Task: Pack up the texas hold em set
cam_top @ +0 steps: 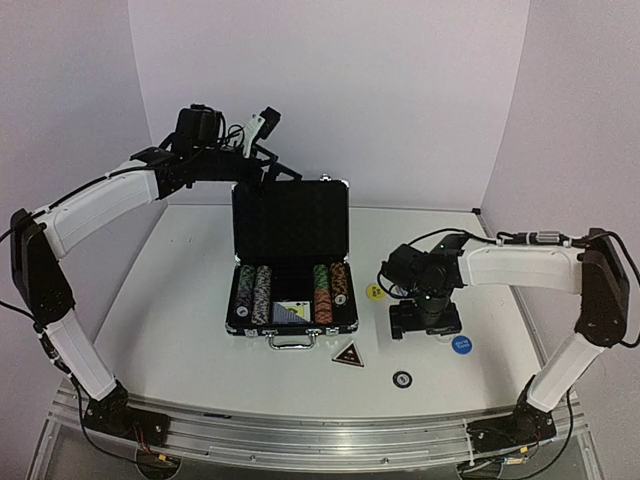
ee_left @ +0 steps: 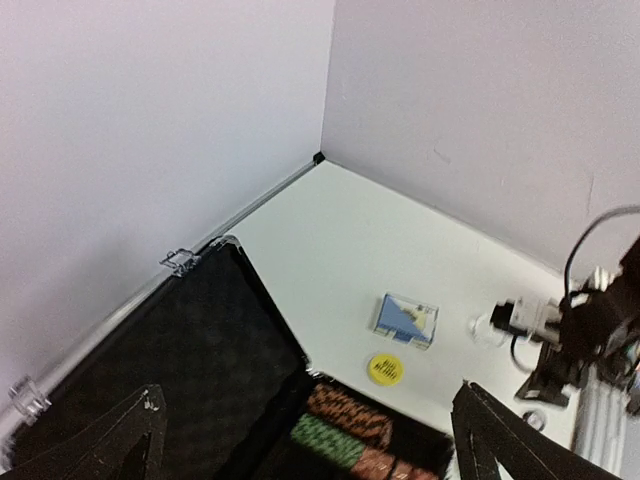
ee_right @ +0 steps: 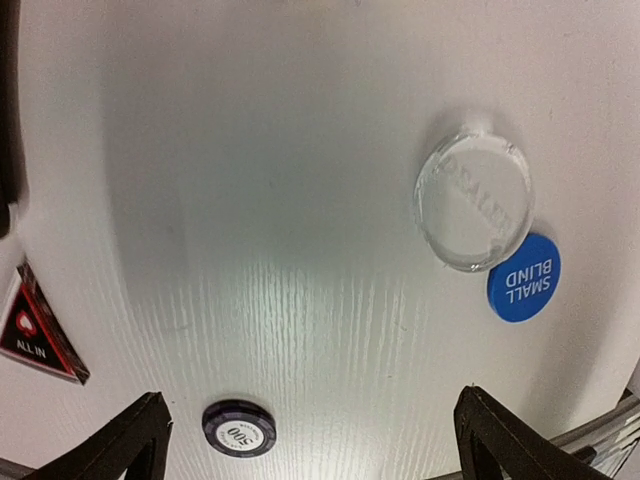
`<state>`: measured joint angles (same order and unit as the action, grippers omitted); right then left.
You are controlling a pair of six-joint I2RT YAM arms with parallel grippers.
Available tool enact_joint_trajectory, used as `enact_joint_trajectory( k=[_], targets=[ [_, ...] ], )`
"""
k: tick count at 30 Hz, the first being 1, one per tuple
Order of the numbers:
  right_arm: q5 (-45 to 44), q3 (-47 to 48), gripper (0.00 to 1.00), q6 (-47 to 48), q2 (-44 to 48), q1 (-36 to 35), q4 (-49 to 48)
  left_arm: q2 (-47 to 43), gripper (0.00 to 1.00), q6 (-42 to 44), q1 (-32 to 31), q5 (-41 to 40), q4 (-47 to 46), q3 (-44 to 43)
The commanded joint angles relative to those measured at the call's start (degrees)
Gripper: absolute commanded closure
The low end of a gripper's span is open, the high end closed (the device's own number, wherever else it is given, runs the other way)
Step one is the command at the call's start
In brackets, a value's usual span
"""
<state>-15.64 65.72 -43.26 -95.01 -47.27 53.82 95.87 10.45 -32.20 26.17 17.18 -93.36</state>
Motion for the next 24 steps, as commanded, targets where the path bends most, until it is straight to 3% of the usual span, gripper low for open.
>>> enact_joint_trajectory(
  k=[1,5,12,24],
  targets=[
    [6.96,-5.81,0.05,3.18,7.27,0.0,-4.47,-3.36,0.0,-30.51,-1.15,-4.94,-9.49,10.23],
    [9.86,-11.99,0.08,3.58,9.2,-0.65,-8.32,-8.5,0.0,-36.89,-6.86,-16.48,-5.07,19.24],
    [13.06,-14.16,0.12,5.16,6.86,-3.91,-13.04,-17.56,0.0,-46.86,-11.04,-24.26,3.32,32.66],
    [9.7,-12.32,0.26,4.81,-0.31,-8.37,-13.09,-25.3,0.0,-51.6,-11.13,-29.58,9.39,38.16]
  ],
)
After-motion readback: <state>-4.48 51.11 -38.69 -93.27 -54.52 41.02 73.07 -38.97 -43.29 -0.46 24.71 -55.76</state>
